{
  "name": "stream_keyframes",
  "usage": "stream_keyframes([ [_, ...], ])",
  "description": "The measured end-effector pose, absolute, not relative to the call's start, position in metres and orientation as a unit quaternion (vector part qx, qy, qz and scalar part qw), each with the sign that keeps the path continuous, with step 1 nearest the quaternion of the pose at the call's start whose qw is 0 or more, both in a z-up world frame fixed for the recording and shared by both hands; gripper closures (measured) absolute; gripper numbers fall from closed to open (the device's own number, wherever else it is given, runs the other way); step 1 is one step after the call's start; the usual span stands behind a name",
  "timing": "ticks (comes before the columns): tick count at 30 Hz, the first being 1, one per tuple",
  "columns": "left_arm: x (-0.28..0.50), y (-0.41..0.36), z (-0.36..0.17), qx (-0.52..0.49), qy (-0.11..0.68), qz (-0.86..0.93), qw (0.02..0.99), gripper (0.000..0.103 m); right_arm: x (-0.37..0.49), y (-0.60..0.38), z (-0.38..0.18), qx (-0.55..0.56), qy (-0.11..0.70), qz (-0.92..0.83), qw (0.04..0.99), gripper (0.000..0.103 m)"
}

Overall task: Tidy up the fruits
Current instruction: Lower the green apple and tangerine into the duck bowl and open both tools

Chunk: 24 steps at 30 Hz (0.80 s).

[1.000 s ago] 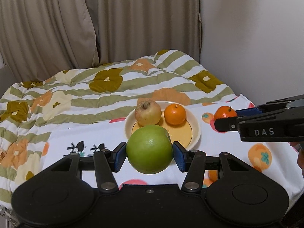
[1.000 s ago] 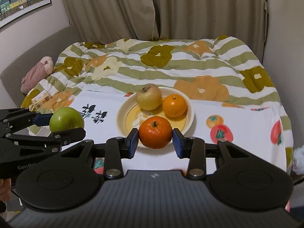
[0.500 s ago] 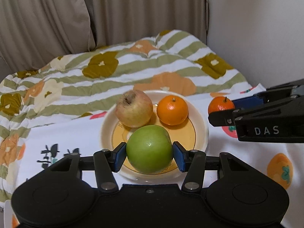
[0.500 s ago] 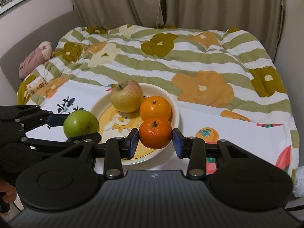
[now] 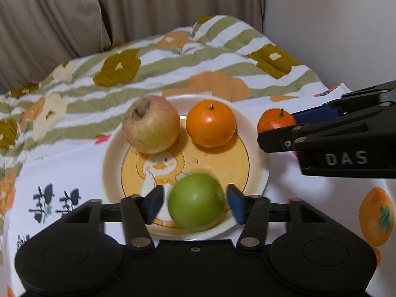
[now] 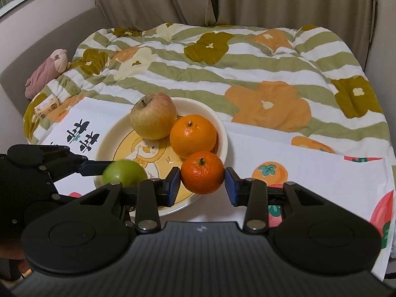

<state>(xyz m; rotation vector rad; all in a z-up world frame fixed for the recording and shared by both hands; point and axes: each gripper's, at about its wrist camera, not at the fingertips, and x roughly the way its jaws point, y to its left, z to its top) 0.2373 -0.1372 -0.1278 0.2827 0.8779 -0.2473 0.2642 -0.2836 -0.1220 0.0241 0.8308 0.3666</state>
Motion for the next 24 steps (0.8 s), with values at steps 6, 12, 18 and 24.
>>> stream_keyframes([
  [6,0.230,-0.127,-0.113,0.117,0.405,-0.114,0.899,0.015,0.266,-0.281,-0.122,0.010,0.402,0.188,0.896,0.049],
  [12,0.218,-0.106,-0.105,0.096,0.408,-0.089,0.903,0.015,0.273,-0.272,-0.127,0.010,0.407,0.200,0.891,0.049],
  [18,0.212,-0.093,-0.107,0.092,0.411,-0.073,0.904,0.014,0.282,-0.262,-0.136,0.005,0.411,0.213,0.886,0.049],
  [24,0.206,-0.085,-0.111,0.089,0.417,-0.064,0.902,0.014,0.288,-0.257,-0.143,0.009,0.419,0.222,0.880,0.048],
])
